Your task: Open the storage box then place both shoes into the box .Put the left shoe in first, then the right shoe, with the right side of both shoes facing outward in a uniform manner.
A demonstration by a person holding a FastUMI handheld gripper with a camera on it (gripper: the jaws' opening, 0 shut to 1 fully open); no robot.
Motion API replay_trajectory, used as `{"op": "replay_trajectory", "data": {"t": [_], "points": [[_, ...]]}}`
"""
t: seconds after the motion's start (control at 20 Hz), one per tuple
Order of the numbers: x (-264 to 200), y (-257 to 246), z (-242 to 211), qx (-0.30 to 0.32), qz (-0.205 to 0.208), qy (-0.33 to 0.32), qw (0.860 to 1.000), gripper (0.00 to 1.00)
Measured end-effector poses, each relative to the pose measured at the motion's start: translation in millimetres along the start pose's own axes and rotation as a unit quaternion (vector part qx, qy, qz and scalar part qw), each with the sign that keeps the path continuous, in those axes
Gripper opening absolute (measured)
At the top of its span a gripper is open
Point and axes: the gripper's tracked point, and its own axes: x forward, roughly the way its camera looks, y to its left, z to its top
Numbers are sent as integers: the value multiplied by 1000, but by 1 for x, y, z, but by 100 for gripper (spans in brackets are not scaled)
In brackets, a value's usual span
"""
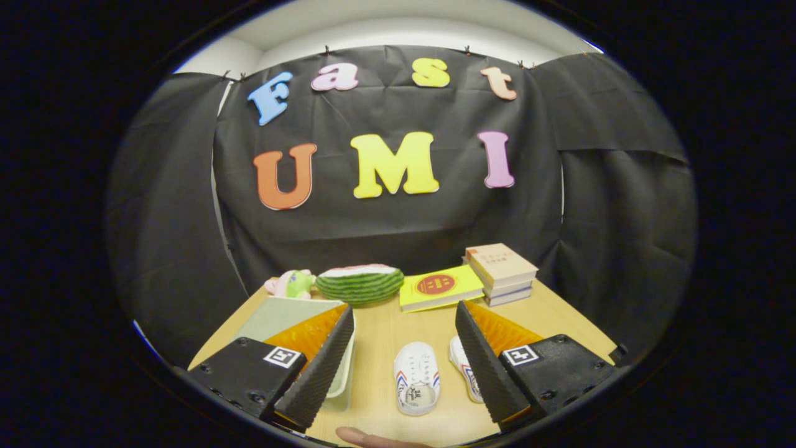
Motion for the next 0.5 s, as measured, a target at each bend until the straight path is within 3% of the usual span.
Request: {"op": "replay_trajectory", "data": {"t": [0.35,0.5], "points": [[60,18,-57,41,81,98,991,100],[81,32,-82,92,137,150,975,100]]}}
